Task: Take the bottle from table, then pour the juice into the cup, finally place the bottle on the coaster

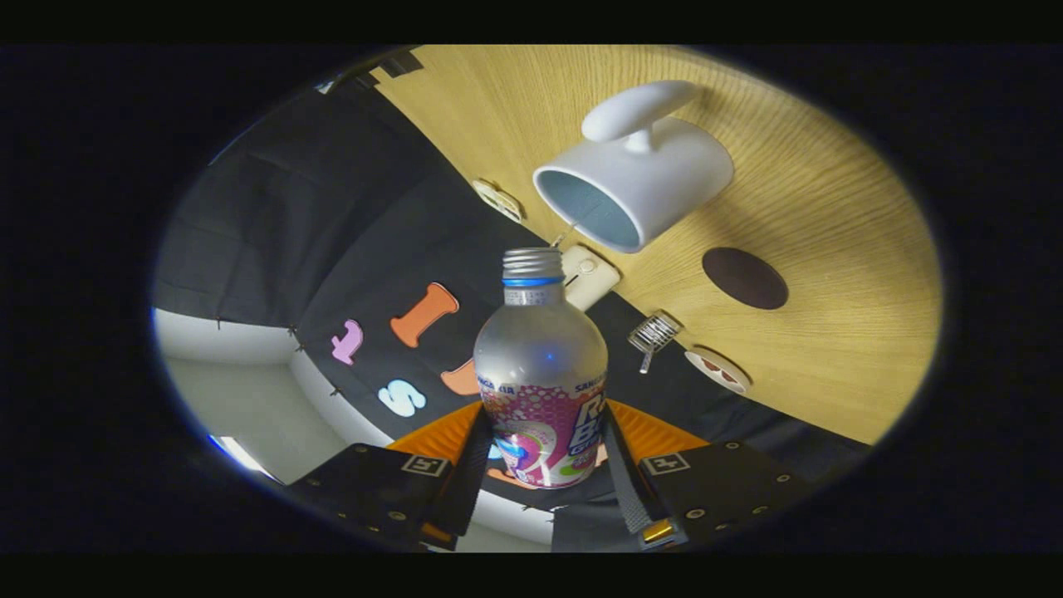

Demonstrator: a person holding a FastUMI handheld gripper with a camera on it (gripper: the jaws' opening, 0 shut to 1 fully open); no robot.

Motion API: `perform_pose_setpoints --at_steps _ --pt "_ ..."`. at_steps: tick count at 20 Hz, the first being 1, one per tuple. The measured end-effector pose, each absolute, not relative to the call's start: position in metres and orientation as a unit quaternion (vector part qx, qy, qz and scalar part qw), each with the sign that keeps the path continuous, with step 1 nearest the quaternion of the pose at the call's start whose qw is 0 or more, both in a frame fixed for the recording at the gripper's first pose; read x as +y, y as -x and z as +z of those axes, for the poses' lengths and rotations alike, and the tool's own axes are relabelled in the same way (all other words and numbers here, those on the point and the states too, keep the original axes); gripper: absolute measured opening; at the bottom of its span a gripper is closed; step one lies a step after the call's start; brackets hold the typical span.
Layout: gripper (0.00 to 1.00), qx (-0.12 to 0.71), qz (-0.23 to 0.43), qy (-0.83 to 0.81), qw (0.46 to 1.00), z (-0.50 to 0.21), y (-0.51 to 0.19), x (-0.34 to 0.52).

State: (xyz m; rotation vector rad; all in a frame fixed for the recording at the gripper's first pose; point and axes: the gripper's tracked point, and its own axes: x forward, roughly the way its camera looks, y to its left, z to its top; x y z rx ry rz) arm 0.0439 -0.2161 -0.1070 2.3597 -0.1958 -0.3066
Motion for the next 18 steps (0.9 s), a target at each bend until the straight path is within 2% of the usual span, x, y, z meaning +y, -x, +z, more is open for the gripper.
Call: perform_pose_setpoints --at_steps 7,11,15,18 --pt "0.7 -0.071 -0.126 -0.919 0.366 -0.107 -0.055 -0.218" --pt "0.7 -0.057 -0.139 -0.909 0.389 -0.12 -0.056 -0.213" --pt "0.69 -0.007 -0.15 -0.871 0.468 -0.139 -0.06 -0.197" --pt "0.7 0.02 -0.177 -0.8 0.572 -0.165 -0.056 -0.194"
